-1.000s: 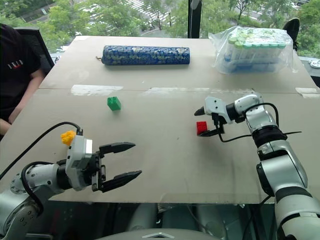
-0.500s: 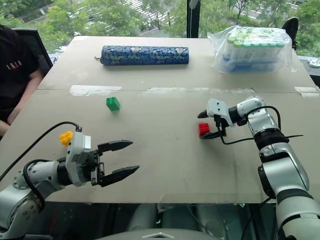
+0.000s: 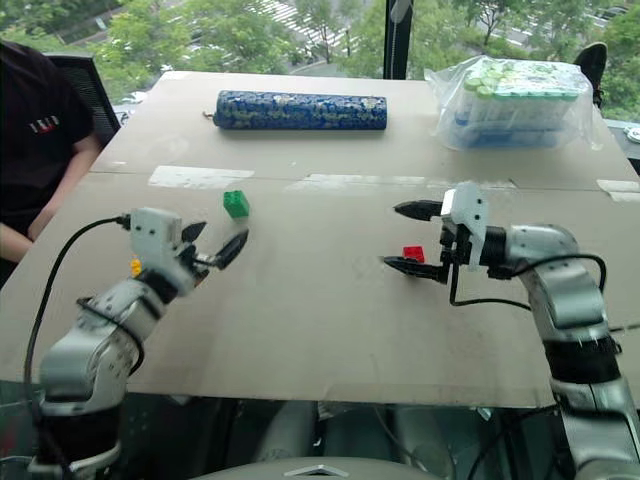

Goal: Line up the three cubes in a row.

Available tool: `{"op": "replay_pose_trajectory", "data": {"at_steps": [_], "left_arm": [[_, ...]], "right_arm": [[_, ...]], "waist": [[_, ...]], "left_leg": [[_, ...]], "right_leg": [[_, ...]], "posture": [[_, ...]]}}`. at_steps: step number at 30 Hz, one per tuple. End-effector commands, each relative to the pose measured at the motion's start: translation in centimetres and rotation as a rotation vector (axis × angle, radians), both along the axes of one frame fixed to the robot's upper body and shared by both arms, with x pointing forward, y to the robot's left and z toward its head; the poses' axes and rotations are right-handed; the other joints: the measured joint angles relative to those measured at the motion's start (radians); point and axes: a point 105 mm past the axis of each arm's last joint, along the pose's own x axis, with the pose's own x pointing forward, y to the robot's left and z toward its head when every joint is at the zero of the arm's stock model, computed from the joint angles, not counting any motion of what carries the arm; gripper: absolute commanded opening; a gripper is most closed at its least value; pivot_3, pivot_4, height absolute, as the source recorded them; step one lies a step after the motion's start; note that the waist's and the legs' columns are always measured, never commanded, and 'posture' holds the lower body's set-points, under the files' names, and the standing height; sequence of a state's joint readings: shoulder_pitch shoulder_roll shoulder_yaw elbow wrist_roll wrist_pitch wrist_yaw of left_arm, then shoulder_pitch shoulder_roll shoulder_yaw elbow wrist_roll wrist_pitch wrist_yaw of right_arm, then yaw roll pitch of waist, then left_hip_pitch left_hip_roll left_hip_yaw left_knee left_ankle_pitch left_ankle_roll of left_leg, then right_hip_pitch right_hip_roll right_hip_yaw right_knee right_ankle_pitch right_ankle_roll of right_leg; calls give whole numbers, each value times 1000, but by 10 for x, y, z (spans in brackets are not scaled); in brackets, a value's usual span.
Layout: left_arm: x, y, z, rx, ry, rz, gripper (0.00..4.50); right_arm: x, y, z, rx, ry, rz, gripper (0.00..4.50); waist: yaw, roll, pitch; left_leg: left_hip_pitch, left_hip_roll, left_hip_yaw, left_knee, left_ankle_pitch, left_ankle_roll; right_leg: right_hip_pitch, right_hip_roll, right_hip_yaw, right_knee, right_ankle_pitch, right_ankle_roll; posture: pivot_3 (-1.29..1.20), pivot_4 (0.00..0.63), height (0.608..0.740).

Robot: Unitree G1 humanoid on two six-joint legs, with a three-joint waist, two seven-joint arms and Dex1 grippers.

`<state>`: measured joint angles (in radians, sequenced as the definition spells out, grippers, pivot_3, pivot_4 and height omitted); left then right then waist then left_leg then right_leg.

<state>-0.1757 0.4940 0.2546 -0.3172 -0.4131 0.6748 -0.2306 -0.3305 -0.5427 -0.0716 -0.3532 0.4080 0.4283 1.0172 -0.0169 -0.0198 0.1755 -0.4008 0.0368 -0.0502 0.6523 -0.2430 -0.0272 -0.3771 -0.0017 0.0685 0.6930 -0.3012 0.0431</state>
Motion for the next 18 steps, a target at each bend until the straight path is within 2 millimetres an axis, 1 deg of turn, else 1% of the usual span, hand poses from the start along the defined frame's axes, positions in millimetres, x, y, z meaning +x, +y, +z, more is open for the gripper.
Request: {"op": "replay_pose_trajectory", "data": {"at_steps": [1,3,5,7,8,10,11,14,17,18], "left_arm": [[21,12,8,44,6,161,4500],[35,10,10,13,19,203,4500],[51,6,13,3,22,233,4500],[61,3,13,-19,31,239,4500],[68,-3,12,-40,43,215,4500],[76,-14,11,-51,60,164,4500],[79,-15,11,-46,56,164,4500],[85,-12,10,-44,64,193,4500],[91,-14,9,-14,50,199,4500],[92,-15,7,-11,51,200,3998]], "right_arm": [[-16,-1,16,89,-55,-119,4452],[-23,-1,17,127,-44,-149,4452],[-29,-1,15,127,-43,-164,4452],[-30,-1,14,123,-42,-177,4452],[-31,-2,14,118,-44,-184,4452],[-30,-2,15,118,-45,-193,4452],[-30,-1,15,120,-44,-194,4452],[-30,3,18,130,-45,-188,4452],[-31,3,16,128,-45,-192,4452],[-31,2,16,126,-45,-195,4500]], "waist": [[3,0,0],[3,0,0],[3,-1,0],[0,-1,0],[0,-1,0],[0,-1,0],[0,-1,0],[-1,-1,0],[0,-2,0],[1,-2,0]], "left_leg": [[0,0,0,0,0,0],[0,0,0,0,0,0],[0,-1,0,1,0,-1],[0,-1,1,1,0,-1],[0,-1,1,1,0,-1],[0,-1,2,0,0,-1],[0,-1,3,0,0,-1],[-1,-1,4,0,0,-1],[-1,-1,4,0,0,-1],[-1,-1,4,0,0,-1]], "right_leg": [[0,0,0,0,0,0],[0,0,0,0,0,0],[0,0,0,0,0,0],[0,0,0,0,0,0],[0,0,0,0,0,0],[0,1,0,0,0,0],[0,1,0,0,0,0],[0,1,0,0,0,0],[-1,1,0,-1,0,0],[-1,1,-1,-1,0,0]], "posture": [[0,150,740],[0,150,740],[0,150,740],[0,150,740],[0,150,740],[0,150,740],[0,150,740],[0,150,740],[0,150,740],[0,150,740]]}}
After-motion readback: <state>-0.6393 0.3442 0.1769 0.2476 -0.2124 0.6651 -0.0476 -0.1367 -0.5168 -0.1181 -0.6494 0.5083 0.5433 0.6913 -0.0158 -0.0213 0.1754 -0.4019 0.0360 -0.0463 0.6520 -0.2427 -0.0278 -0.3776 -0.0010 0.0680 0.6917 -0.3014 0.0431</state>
